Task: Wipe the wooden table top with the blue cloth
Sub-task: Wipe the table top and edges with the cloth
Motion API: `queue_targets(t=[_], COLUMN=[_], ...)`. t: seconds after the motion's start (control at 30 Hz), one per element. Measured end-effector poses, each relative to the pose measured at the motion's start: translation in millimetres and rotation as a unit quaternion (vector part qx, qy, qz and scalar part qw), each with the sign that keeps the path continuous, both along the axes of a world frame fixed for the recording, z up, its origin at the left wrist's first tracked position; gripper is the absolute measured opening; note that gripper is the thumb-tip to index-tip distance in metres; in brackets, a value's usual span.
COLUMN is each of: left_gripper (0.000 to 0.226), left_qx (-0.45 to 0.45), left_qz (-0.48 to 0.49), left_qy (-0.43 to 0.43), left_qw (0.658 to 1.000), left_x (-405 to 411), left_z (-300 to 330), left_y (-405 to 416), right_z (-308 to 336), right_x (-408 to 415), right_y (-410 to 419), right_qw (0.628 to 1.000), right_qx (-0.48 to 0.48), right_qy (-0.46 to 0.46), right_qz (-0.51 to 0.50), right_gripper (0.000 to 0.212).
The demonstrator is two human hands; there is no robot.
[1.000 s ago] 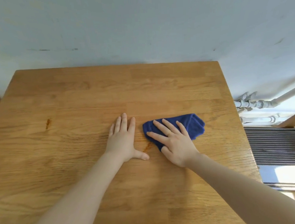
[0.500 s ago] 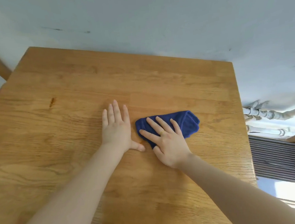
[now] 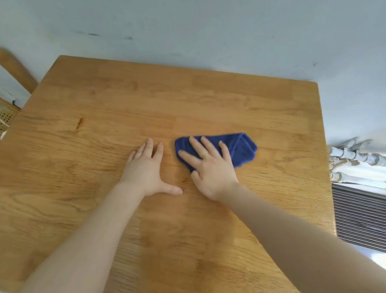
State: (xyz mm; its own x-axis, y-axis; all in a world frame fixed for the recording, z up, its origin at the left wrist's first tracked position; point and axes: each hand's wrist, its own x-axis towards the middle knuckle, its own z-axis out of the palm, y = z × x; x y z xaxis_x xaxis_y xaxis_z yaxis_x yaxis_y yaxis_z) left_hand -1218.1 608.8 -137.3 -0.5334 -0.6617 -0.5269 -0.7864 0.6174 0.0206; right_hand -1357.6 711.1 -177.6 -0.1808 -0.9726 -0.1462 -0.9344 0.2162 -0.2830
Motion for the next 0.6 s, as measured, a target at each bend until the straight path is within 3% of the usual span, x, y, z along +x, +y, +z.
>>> queue_targets(t=[0.17, 0.43, 0.6], left_gripper=[0.131, 0.112, 0.097], left_qx=[0.014, 0.017, 0.035], left_qz=[-0.055, -0.15, -0.182], left_qy=[-0.003, 0.015, 0.028], left_qw=[0.998, 0.988, 0.982], left_x=[14.0, 28.5, 37.7], left_z=[9.7, 4.8, 8.0], left_y=[-16.4, -44.2, -65.2], right_z=[4.9, -2.6, -0.6], right_x=[24.5, -11.5, 35.0], right_y=[20.6, -84.8, -42.7], right_qw=[0.998, 0.994, 0.996], right_qx=[0.018, 0.011, 0.01], right_qy=[-0.033, -0.003, -0.017], right_qz=[0.053, -0.106, -0.082], right_gripper=[0.069, 0.051, 0.06])
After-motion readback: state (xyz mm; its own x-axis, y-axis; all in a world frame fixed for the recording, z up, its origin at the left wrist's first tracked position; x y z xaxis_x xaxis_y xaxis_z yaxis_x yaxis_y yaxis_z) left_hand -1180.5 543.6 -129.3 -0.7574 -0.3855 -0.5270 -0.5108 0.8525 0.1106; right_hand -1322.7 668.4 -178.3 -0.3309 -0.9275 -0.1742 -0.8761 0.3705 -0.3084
